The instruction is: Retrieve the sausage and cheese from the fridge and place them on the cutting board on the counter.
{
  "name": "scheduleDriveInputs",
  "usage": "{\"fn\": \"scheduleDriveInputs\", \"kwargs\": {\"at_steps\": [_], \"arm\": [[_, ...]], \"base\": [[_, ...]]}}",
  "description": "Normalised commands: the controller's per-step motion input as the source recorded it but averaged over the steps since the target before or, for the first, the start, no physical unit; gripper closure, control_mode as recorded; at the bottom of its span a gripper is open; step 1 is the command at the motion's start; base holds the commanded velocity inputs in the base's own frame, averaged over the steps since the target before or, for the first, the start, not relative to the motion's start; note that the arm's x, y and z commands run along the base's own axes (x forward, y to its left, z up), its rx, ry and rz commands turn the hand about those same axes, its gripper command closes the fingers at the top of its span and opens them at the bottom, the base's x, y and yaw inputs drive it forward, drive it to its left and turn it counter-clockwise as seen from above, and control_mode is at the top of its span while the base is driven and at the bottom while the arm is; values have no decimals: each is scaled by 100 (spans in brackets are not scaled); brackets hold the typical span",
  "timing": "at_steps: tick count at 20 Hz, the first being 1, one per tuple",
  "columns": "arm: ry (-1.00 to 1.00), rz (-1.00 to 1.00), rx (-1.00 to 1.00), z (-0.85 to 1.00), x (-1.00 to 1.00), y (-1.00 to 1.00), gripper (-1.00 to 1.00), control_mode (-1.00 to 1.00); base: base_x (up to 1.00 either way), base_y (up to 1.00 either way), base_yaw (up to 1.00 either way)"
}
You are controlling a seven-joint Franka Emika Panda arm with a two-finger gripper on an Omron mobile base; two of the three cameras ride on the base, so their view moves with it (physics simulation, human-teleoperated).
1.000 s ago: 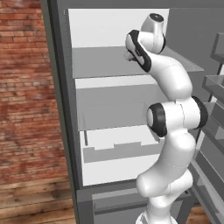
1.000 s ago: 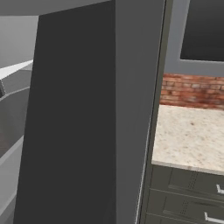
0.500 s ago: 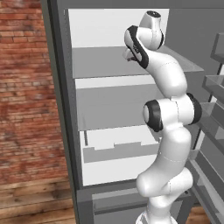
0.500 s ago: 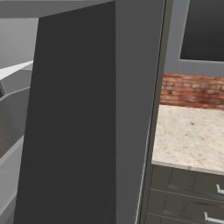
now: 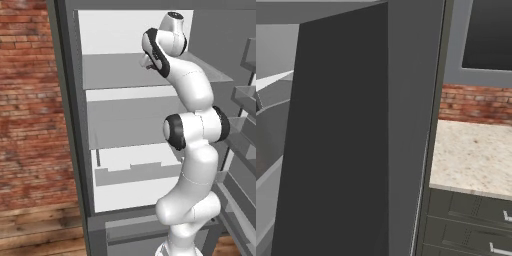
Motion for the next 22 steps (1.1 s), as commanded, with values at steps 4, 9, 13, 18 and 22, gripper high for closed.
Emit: {"fn": "scheduleDriveInputs", "kwargs": {"at_steps": [4,9,13,18,22], "arm": [[0,0,0,0,-4,0,100,-100],[-27,-7,-1,-3,-57,17,100,-100],[-27,-16,0,-16,-86,9,100,-100],[-17,-16,1,-19,-98,3,100,-100],[-7,-15,1,10,-99,30,100,-100]], "base": [[0,0,0],[0,0,0],[0,0,0],[0,0,0],[0,0,0]]}}
